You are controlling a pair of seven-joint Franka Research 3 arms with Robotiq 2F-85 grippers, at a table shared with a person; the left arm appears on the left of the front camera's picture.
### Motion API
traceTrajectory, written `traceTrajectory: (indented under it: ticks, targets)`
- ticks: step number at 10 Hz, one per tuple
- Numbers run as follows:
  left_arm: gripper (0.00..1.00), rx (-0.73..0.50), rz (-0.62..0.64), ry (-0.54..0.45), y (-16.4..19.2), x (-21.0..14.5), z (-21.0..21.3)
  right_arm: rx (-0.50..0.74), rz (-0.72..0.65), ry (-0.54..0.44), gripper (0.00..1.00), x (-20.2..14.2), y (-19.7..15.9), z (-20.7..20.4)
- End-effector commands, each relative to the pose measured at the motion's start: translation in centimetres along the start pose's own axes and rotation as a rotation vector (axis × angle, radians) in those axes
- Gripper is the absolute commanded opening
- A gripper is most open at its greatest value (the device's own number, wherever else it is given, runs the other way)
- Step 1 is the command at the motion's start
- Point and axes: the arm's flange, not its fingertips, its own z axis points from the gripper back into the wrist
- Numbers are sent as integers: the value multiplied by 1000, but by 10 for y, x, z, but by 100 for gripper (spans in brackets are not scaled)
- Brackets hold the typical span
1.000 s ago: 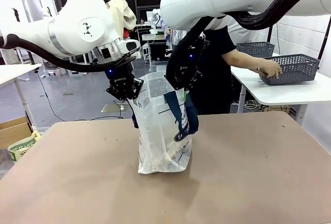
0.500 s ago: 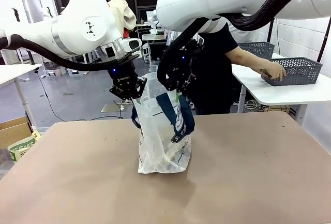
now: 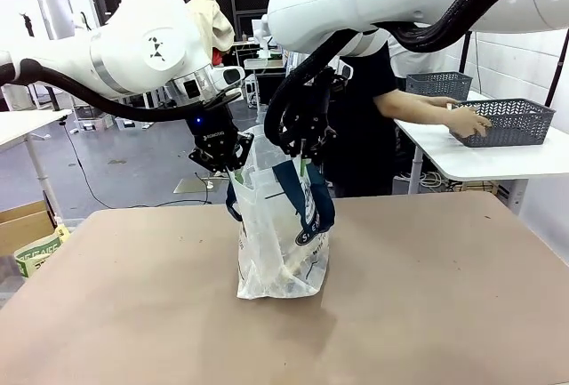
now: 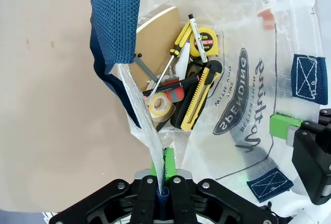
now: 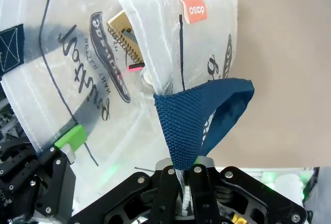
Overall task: Transfer purchased items from the store into the shopping bag.
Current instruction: Move the Reusable shopping bag to the right side of the table.
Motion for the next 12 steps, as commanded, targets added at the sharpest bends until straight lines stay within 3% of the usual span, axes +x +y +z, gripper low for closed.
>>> traceTrajectory:
  ticks: [1, 5, 10, 12]
  targets:
    - [0, -5, 60, 24, -6, 3, 0, 31, -96, -2, 0, 4, 1, -1]
    - [0, -24, 147, 32, -11, 12, -2, 70, -199, 32, 0, 12, 11, -7]
    - [0, -13, 115, 23, -6, 10, -3, 46, -172, 19, 0, 10, 4, -7]
    - [0, -30, 39, -8, -18, 9, -5, 52, -147, 36, 0, 14, 13, -7]
